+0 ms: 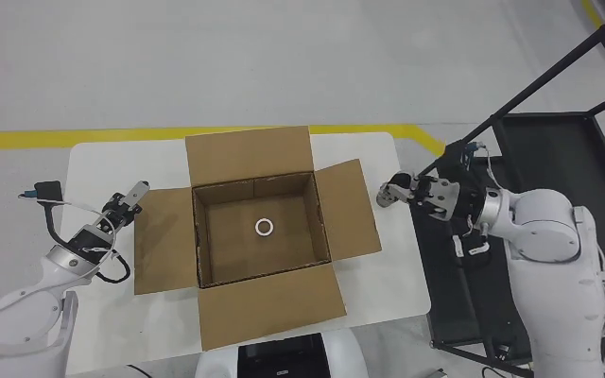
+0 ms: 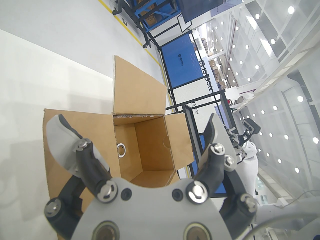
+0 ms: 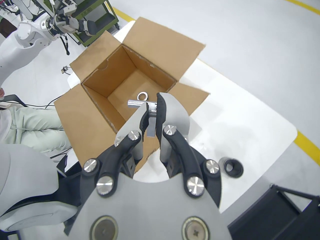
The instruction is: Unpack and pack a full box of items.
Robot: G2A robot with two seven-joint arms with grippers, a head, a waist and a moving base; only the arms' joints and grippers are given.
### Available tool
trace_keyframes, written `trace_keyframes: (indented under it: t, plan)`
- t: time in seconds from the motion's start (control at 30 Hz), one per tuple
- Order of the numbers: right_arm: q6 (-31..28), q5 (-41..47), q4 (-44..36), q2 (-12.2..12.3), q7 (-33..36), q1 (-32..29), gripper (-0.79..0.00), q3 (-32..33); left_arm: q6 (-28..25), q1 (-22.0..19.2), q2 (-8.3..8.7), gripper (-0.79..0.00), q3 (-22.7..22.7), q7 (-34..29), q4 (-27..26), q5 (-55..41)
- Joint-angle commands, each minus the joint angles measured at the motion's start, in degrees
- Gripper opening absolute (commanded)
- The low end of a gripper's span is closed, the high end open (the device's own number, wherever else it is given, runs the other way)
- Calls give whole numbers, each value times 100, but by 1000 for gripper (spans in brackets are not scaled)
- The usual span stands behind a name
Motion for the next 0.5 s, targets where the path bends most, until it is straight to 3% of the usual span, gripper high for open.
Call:
trace_keyframes:
  t: [0.0, 0.2, 0.47]
  plan:
    - [85, -4, 27, 48, 78, -343, -785, 137, 0, 0, 0, 0, 0, 0, 0, 0]
    - [565, -524, 184, 85, -117, -825, -785, 351, 0, 0, 0, 0, 0, 0, 0, 0]
    - [741, -1182, 632, 110, -279, -1096, -785, 39, 0, 0, 0, 0, 0, 0, 0, 0]
